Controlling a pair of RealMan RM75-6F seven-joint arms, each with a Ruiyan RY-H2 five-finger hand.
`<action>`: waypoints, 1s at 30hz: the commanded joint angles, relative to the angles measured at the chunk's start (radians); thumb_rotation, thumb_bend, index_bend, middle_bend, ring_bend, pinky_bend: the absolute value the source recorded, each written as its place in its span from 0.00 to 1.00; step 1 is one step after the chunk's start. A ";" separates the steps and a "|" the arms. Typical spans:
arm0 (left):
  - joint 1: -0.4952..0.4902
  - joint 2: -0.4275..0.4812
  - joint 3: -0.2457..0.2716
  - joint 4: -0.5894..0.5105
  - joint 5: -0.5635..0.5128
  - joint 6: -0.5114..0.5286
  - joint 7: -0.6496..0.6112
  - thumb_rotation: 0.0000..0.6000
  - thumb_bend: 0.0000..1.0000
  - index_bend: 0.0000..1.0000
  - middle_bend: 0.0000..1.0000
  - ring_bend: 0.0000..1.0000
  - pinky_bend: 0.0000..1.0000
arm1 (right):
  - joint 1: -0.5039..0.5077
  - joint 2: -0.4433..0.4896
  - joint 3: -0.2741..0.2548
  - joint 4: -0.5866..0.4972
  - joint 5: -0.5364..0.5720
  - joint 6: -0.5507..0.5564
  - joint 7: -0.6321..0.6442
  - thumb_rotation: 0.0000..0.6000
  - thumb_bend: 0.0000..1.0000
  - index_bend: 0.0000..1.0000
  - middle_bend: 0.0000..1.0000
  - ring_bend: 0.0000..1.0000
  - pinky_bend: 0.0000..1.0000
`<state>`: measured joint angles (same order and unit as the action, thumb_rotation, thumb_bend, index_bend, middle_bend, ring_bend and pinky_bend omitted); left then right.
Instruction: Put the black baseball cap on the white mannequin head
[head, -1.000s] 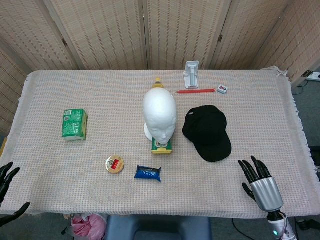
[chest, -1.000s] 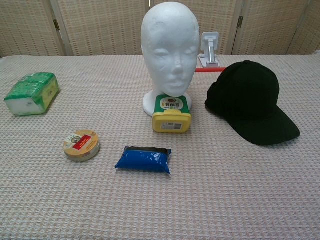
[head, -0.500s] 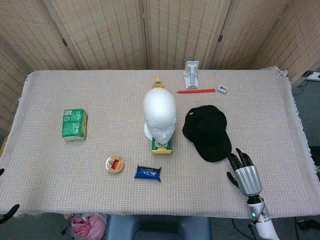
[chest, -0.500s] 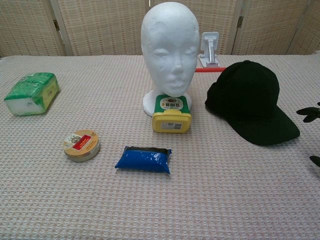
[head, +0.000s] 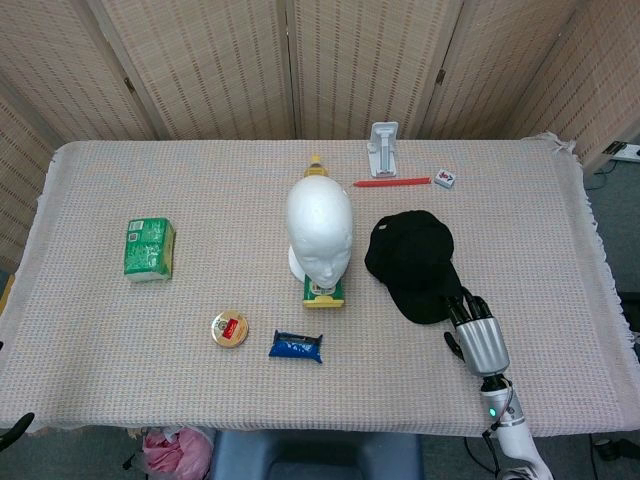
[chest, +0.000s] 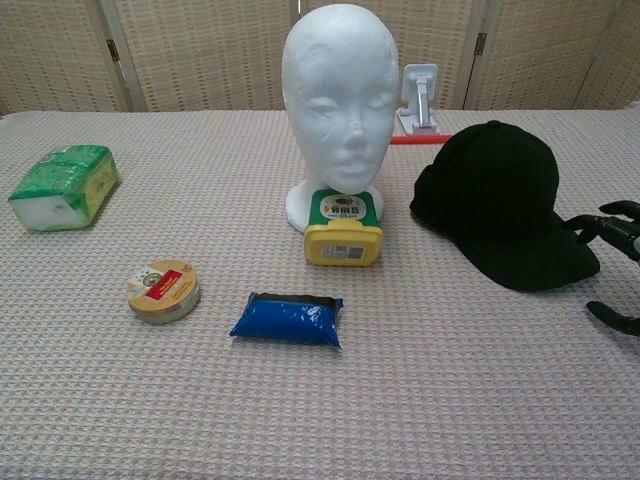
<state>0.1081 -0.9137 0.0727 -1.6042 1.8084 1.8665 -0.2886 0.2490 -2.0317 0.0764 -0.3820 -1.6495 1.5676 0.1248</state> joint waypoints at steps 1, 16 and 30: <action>0.000 0.002 0.000 0.002 0.001 0.000 0.001 1.00 0.22 0.00 0.00 0.00 0.13 | 0.016 -0.020 0.004 0.028 0.013 -0.011 0.007 1.00 0.20 0.23 0.32 0.16 0.29; 0.003 0.013 -0.003 0.024 -0.004 0.018 -0.050 1.00 0.22 0.00 0.00 0.00 0.13 | 0.082 -0.091 0.018 0.118 0.065 -0.062 0.005 1.00 0.23 0.25 0.34 0.18 0.31; 0.003 0.020 -0.009 0.040 -0.017 0.023 -0.081 1.00 0.22 0.00 0.00 0.00 0.13 | 0.134 -0.132 0.038 0.177 0.111 -0.100 0.023 1.00 0.26 0.33 0.39 0.23 0.36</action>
<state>0.1104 -0.8944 0.0639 -1.5650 1.7917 1.8890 -0.3681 0.3816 -2.1623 0.1134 -0.2063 -1.5399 1.4663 0.1466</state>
